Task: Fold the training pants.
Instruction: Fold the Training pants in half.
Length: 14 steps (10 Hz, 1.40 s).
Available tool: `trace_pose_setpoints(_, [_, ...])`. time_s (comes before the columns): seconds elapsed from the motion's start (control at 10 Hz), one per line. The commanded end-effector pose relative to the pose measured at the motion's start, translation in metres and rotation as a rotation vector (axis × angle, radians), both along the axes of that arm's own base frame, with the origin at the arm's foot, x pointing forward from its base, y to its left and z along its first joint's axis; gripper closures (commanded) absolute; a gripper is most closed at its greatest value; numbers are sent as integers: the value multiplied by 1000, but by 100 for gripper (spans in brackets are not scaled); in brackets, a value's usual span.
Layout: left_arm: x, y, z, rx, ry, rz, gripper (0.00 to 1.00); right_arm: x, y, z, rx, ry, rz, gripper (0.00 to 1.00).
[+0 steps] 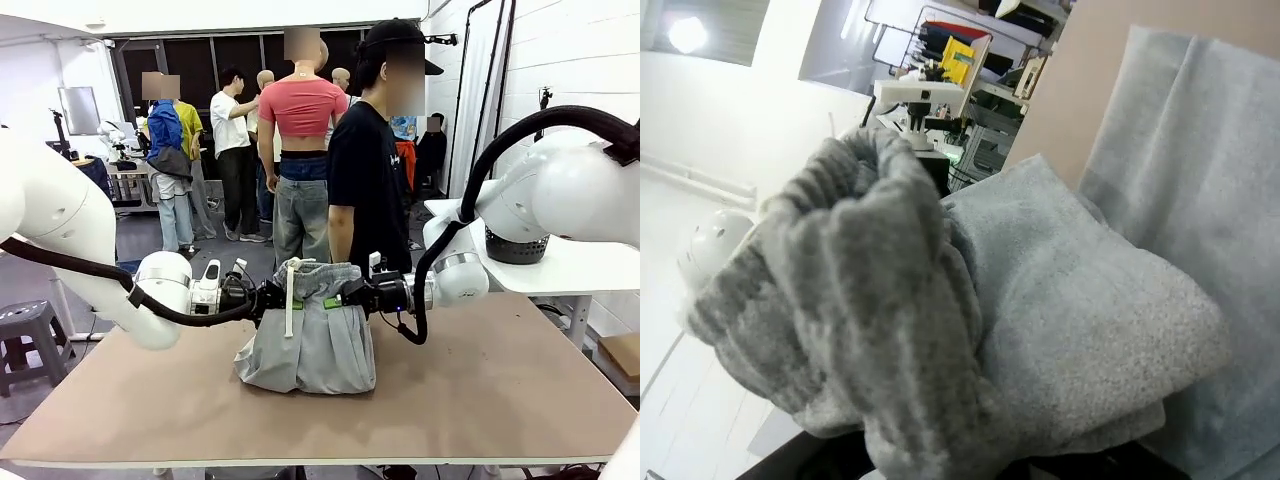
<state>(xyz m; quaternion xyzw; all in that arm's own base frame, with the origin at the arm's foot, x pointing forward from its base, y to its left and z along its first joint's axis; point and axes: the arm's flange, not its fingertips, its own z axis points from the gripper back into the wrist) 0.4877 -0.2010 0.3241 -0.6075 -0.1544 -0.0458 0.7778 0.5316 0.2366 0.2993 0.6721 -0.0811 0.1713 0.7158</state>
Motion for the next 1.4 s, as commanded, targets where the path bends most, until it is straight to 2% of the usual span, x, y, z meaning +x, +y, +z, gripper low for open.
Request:
trace_pose_setpoints(0.0, [9, 0, 11, 30, -75, 25, 100, 13, 6, 10, 23, -35, -57, 100])
trace_pose_setpoints(0.1, [16, 5, 12, 39, -85, 40, 100, 25, 6, 7, 14, -20, -75, 100])
trace_pose_setpoints(0.2, [21, 5, 9, 38, -56, 57, 100, 29, 5, 5, 1, 8, -83, 100])
trace_pose_setpoints(0.4, [36, 2, -5, 60, 53, 83, 100, 42, 3, -10, -35, 89, -121, 100])
trace_pose_setpoints(0.6, [47, 1, -18, 67, 104, 86, 100, 53, 0, -23, -66, 132, -139, 100])
trace_pose_setpoints(1.1, [59, 10, -47, 103, 114, 116, 100, 70, -7, -48, -112, 174, -165, 100])
trace_pose_setpoints(1.3, [57, 13, -46, 77, 52, 107, 100, 70, -7, -43, -105, 137, -172, 100])
